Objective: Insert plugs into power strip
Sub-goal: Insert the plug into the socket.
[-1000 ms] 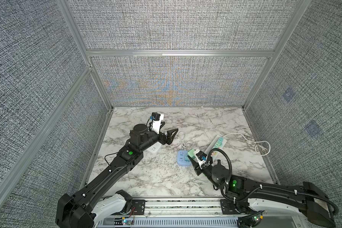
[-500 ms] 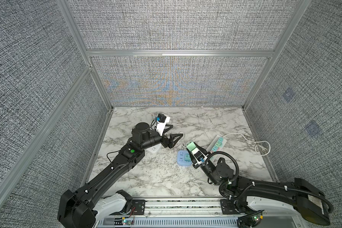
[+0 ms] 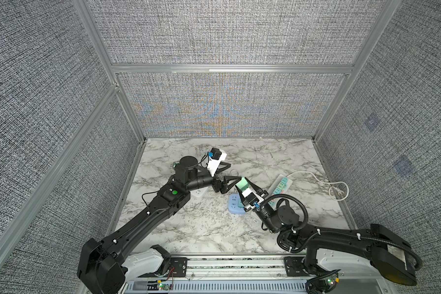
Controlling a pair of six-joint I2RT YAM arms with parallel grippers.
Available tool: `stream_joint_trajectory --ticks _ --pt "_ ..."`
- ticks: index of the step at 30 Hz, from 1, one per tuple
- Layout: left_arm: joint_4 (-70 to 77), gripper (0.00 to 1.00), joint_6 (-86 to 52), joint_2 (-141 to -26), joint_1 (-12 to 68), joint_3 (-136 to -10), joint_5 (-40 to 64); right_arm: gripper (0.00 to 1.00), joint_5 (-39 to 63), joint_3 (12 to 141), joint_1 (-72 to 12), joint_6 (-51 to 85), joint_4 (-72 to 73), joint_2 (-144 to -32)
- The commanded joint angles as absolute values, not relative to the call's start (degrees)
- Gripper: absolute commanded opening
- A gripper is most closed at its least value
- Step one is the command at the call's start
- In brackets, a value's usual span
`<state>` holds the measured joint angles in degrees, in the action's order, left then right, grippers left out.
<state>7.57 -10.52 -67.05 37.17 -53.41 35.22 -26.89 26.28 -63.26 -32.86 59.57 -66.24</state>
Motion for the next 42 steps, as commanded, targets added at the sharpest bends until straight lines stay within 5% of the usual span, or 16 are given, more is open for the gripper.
stream_joint_trajectory --ticks 1,19,24,27,35,42 --pt "6.7 0.84 -9.0 -67.5 37.7 -54.1 37.6 0.20 -25.1 27.6 -62.5 -31.8 61.1 -66.8" --pt "4.8 0.51 -6.5 -70.1 40.4 -56.3 38.5 0.20 -19.5 30.2 -59.9 -27.5 61.1 -70.2" --pt "3.9 0.25 -6.1 -70.2 40.9 -57.0 36.9 0.20 -19.8 30.3 -59.9 -27.2 61.8 -70.9" --pt "4.4 0.19 -6.3 -69.8 40.9 -56.8 35.6 0.21 -19.9 30.4 -59.9 -27.2 61.1 -70.9" --pt "5.0 0.03 -4.4 -70.1 40.9 -56.1 25.6 0.83 -21.3 27.3 -59.9 -22.9 55.8 -65.1" --pt "9.8 0.00 10.2 -67.3 40.9 -48.3 21.6 0.94 -24.4 21.0 -59.9 -15.3 44.0 -51.5"
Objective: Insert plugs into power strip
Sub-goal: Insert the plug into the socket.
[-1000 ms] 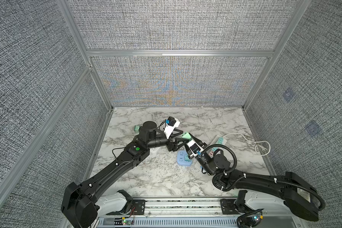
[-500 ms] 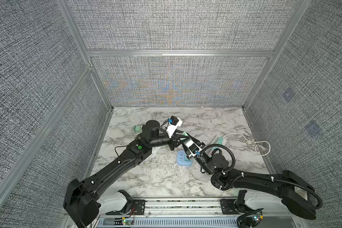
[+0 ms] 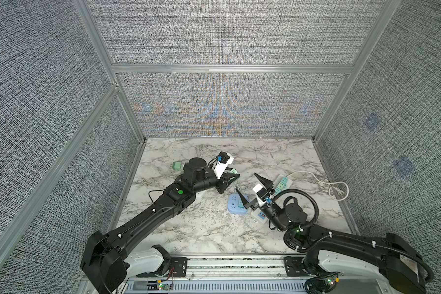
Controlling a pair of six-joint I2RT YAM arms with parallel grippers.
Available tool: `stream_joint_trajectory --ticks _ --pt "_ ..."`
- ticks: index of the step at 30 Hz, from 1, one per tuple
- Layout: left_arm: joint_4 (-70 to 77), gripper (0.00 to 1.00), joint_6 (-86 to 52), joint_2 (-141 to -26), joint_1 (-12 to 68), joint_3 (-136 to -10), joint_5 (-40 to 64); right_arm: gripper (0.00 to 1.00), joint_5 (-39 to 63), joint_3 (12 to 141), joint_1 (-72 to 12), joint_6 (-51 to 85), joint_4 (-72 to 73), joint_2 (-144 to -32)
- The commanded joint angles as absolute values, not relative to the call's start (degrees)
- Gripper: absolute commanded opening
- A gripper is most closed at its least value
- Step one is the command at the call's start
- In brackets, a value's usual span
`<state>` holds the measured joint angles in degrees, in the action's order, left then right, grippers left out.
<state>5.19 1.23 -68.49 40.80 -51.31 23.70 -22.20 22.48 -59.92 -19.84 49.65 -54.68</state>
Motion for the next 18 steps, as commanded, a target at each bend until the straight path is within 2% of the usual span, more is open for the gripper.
stream_joint_trajectory --ticks 1,9,14,18 --pt "11.5 0.00 13.3 -66.4 40.9 -46.0 21.7 0.94 -25.2 19.9 -59.9 -14.6 42.7 -49.6" --pt "17.9 0.00 32.1 -61.4 40.9 -34.0 22.1 1.00 -35.0 13.2 -57.7 -11.6 36.8 -37.3" --pt "16.2 0.00 32.7 -64.9 40.9 -35.7 20.5 0.99 -35.0 14.5 -48.8 -5.4 28.1 -36.3" --pt "9.9 0.00 33.5 -69.4 40.9 -39.1 19.4 0.99 -31.2 14.0 -39.7 1.5 24.5 -36.1"
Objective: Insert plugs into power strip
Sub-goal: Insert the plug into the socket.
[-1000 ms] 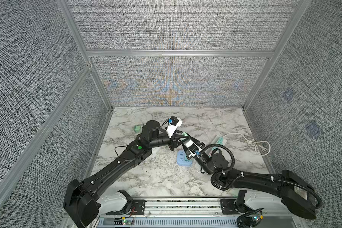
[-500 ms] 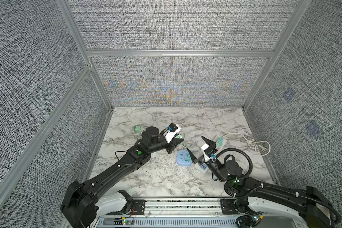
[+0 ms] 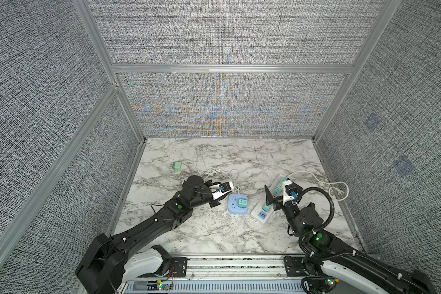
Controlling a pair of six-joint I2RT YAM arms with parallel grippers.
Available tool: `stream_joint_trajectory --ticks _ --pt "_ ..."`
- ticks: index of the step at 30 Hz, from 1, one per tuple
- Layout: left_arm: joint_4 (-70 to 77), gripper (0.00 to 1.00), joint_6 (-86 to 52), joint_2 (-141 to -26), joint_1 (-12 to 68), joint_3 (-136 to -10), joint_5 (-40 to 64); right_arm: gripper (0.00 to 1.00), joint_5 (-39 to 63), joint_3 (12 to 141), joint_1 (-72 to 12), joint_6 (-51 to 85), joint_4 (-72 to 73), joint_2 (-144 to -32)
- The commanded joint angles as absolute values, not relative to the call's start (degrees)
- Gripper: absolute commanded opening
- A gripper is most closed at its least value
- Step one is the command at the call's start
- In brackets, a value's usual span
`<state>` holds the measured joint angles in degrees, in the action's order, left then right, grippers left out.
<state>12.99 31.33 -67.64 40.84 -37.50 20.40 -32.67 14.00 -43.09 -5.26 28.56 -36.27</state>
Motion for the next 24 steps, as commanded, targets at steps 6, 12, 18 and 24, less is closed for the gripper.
stream_joint_trajectory --ticks 6,12,18,24 --pt "3.6 0.00 39.7 -74.2 40.9 -41.8 22.2 0.99 -20.4 10.3 -24.7 12.1 26.2 -38.6" --pt "2.4 0.00 43.5 -77.8 40.9 -42.8 27.9 1.00 -13.7 7.7 -17.5 16.0 32.4 -44.5" --pt "-0.8 0.00 47.1 -80.3 40.9 -44.7 31.4 0.99 -13.3 7.6 -16.2 17.1 35.3 -49.3" --pt "-0.6 0.00 49.2 -82.2 40.9 -45.1 32.9 0.99 -11.2 6.0 -16.2 17.8 36.5 -48.5"
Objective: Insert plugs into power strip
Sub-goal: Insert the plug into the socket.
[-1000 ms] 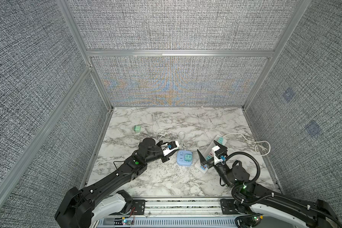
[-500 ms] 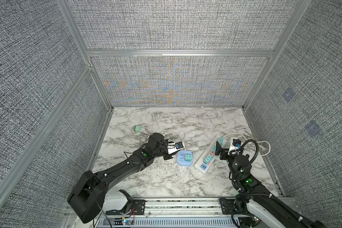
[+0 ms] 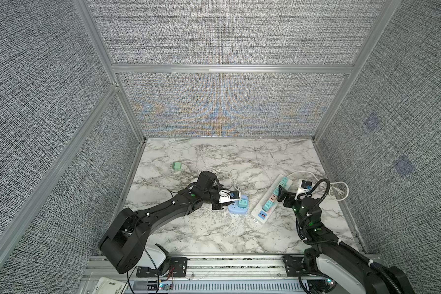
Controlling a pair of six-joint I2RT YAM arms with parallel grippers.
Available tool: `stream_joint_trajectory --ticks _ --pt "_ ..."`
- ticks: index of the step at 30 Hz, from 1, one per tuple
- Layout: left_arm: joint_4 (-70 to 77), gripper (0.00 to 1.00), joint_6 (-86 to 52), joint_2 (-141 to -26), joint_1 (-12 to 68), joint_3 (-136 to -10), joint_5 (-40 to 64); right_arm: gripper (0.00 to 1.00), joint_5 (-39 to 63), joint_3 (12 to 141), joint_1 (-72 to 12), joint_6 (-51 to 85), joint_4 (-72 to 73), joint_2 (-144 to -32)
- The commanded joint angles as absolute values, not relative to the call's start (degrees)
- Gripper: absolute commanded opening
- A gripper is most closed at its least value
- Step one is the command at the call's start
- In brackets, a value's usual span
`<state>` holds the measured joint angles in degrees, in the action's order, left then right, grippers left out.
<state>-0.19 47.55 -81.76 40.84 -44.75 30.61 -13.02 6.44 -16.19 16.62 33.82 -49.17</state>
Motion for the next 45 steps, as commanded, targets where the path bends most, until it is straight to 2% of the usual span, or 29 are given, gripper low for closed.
stream_joint_trajectory --ticks 1,6,22,34,45 --pt "-0.4 0.00 49.4 -82.5 40.9 -45.2 33.1 0.99 -10.8 5.5 -16.2 17.7 36.4 -47.9" --pt "-1.0 0.00 51.9 -84.4 40.9 -45.8 34.5 0.99 -10.4 4.3 -16.2 17.6 36.2 -45.1" --pt "-1.5 0.00 52.1 -89.4 40.7 -48.1 34.9 0.99 -10.2 4.9 -16.2 17.6 36.1 -46.6" --pt "-2.6 0.00 57.4 -93.1 39.2 -49.2 41.7 0.99 -10.1 4.6 -16.2 17.6 36.0 -45.7" --pt "-4.6 0.00 59.7 -96.9 38.8 -51.7 42.6 0.99 -10.1 4.5 -16.3 17.7 35.8 -45.5"
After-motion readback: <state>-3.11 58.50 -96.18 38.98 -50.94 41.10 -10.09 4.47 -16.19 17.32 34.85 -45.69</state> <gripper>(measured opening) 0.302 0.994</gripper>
